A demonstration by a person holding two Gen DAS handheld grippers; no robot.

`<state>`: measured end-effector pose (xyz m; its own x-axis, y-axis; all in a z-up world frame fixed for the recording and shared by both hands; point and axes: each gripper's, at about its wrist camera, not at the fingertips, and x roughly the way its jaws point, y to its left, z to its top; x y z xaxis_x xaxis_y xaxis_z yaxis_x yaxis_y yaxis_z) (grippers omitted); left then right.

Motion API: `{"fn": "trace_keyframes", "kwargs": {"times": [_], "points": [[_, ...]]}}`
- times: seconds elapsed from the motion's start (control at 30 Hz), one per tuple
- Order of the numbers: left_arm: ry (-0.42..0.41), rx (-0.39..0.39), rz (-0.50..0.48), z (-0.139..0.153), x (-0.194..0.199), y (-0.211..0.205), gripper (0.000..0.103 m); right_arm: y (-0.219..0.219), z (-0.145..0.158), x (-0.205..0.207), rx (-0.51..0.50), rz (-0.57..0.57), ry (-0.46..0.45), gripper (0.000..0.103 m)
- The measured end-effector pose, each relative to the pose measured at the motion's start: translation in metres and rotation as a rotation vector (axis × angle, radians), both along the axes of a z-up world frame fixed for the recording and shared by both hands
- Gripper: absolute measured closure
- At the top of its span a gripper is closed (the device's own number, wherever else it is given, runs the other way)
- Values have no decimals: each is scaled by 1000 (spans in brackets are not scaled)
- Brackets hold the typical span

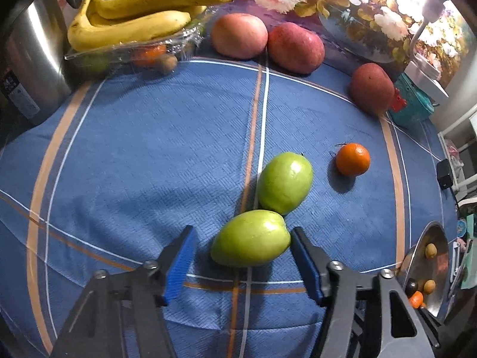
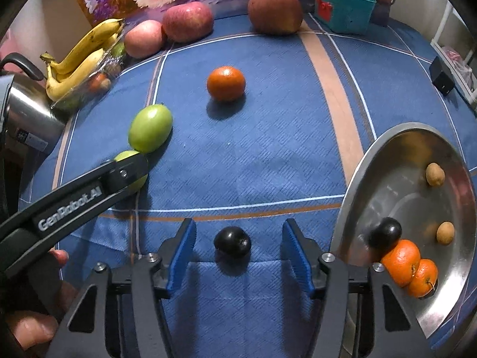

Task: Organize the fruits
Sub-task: 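Grasp a large green pear with the left tool while the right tool grasps a black plum, then carry the green pear with the left tool while the right tool carries the plum over the bowl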

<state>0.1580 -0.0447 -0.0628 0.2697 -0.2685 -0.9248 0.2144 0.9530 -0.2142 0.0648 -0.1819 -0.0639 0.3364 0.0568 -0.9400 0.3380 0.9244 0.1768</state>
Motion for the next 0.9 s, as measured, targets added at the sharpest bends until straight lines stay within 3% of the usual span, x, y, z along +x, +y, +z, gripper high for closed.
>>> {"fn": "trace_keyframes", "kwargs": {"times": [0.07, 0.5, 0.9], "points": [[3, -14, -5, 0, 0, 0, 46, 2, -2, 1, 4, 7, 6, 49], [-11, 8, -4, 9, -5, 2, 47, 1, -4, 2, 46, 13, 21, 75], [-79, -12, 10, 42, -16, 12, 47, -10, 22, -5, 77, -6, -57, 76]]}}
